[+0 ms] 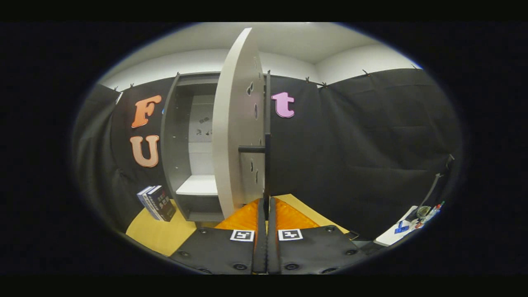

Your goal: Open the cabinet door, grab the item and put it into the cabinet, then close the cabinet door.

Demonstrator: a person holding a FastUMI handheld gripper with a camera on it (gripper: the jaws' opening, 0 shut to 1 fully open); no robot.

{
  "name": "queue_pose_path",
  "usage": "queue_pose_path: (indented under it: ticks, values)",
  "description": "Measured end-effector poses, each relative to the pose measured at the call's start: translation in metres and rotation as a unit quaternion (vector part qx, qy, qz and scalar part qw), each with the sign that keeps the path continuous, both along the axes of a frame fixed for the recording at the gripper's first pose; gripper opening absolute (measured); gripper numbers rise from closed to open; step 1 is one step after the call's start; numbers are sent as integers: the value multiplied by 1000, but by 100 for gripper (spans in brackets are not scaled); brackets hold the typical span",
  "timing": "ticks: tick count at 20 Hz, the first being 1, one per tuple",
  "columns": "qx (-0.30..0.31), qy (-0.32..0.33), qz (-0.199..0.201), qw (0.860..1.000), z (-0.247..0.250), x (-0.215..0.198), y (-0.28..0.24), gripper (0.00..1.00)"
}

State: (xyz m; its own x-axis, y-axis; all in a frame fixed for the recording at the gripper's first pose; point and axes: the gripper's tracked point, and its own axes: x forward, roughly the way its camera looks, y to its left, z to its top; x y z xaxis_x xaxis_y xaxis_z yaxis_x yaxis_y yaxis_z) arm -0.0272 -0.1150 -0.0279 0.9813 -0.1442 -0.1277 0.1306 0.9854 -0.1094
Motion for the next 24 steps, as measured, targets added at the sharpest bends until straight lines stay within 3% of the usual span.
queue_pose_path:
  ticks: [6,10,14,23,24]
  values:
    - [6,-27,-72,997,15,-22,-44,8]
    - [0,-56,-93,994,23,-33,-44,8]
    - [-6,-53,-60,997,10,-25,-11,7]
    - [8,-5,15,1000,-58,27,56,22]
    - [9,-1,19,1000,-66,32,62,30]
